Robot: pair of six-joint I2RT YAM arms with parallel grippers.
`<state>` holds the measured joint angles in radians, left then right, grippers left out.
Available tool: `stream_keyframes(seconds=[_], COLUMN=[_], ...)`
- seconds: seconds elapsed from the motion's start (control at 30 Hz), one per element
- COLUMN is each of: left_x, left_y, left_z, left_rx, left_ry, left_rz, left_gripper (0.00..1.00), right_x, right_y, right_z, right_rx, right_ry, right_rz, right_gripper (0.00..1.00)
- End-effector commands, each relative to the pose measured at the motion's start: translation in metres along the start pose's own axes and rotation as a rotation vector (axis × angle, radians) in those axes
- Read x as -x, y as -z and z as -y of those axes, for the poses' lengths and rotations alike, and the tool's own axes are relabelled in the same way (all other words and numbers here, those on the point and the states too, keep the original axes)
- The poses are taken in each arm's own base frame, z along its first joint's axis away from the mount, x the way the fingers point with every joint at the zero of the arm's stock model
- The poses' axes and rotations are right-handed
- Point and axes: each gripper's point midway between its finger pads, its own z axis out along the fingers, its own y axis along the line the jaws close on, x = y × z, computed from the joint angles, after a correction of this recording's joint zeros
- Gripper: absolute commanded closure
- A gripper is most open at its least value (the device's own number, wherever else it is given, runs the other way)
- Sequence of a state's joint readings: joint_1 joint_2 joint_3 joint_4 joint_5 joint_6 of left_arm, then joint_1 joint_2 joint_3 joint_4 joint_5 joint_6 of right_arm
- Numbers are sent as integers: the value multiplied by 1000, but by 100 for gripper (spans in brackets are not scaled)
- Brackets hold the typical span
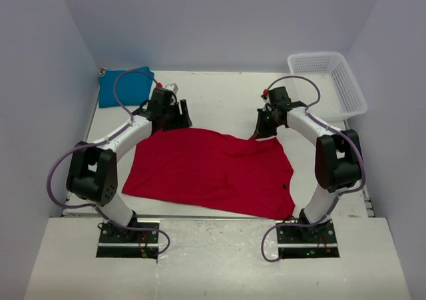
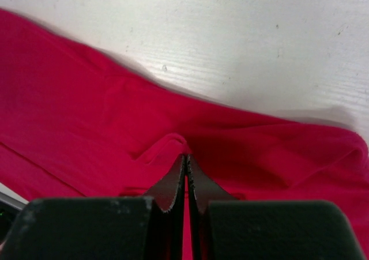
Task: Fold and stack the t-shirts
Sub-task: Grap the side of the flattened tshirt furthest away from the robot with both arms
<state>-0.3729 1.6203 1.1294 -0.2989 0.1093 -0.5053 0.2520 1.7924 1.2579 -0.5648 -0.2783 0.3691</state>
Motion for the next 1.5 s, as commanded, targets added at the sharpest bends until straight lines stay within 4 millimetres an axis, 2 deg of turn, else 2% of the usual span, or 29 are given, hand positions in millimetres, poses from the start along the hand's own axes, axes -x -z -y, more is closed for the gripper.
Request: stream_keyframes(seconds=[0.0,0.03,0.17,0.23,0.5,0.6,0.8,1.07,1.47], left_x=[16,25,34,34,37,39,48,58,42], left_y=[5,9,18,15,3,-3,-14,-21,-23], left_z=[-69,-85,-136,-151,-189,-200,-215,-226,-238], left_rx=[258,298,448,474,519,548,591,645,702], left_ry=[74,102,192,222,290,293,286,278,277], left_rz=[3,21,41,32,2,-5,-1,6,-34], left_gripper=[30,30,32,32,34,45,53,54,57], right_x=[2,1,-5,-8,-21,-25,-28,-28,-29], right_y=[19,20,24,28,27,27,26,26,30], right_z=[-14,-15,-19,-26,-36,-37,-38,-38,-40], right_rx=[19,14,14,32,39,39,51,53,60], right_ry=[15,13,-10,4,41,50,61,70,70], right_rz=[60,63,74,84,73,72,67,64,67], right_gripper=[100,100,100,100,100,100,100,100,100])
